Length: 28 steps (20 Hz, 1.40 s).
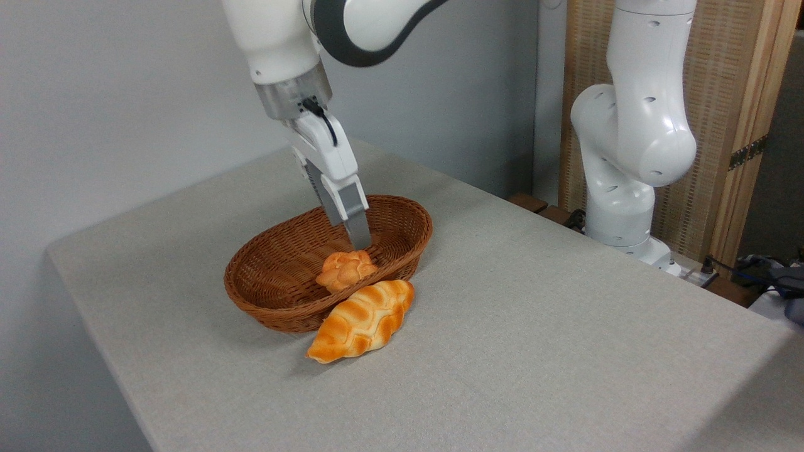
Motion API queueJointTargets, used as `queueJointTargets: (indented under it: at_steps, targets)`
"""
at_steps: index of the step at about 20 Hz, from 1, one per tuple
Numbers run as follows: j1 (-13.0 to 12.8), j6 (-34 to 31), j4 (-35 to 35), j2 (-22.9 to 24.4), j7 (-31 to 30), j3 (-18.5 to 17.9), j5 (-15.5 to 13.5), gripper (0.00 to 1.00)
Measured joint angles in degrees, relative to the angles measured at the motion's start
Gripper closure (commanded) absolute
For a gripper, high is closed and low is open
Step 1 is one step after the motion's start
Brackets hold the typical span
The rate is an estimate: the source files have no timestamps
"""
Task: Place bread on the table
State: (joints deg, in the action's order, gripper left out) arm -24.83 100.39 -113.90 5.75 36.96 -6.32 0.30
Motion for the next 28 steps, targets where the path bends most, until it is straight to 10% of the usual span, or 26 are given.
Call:
queueJointTargets:
  at_steps: [21, 28]
  targets:
    - [-0.22, 8.74, -6.12, -2.06, 0.03, 1.78, 1.42, 0.0]
    - [-0.23, 8.75, -6.35, -2.74, 0.06, 2.38, 2.08, 0.72]
